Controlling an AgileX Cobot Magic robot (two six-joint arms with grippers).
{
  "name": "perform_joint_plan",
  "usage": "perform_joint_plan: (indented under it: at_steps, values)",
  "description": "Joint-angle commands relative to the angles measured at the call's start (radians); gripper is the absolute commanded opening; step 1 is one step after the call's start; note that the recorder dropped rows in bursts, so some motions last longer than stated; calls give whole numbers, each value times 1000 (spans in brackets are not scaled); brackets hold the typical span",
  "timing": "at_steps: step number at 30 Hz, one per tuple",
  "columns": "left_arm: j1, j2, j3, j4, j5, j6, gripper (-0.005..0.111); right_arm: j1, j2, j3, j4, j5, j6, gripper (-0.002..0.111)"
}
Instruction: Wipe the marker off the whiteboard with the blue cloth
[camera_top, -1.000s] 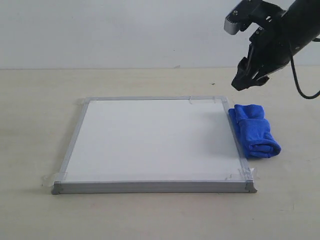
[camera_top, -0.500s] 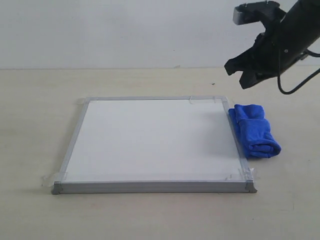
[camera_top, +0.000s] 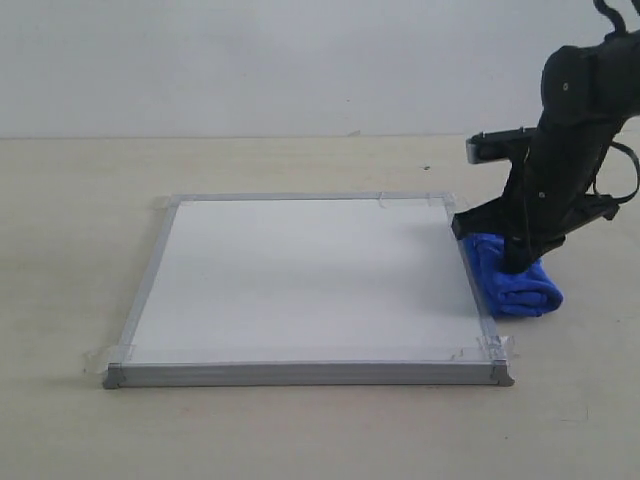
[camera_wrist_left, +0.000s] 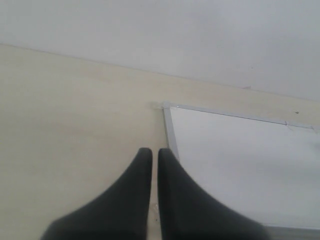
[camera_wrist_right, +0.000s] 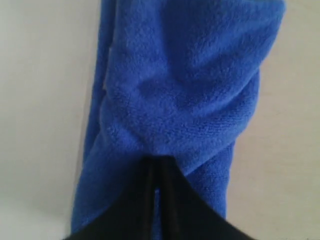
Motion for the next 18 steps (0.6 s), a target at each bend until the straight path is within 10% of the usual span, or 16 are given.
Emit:
perform_joint_plan:
  at_steps: [1, 18]
  values:
    - [3, -4, 4, 4, 2, -1, 4, -2, 53, 3, -19, 43, 7, 0]
    - [3, -4, 4, 4, 2, -1, 4, -2, -137, 10, -58, 126, 9, 0]
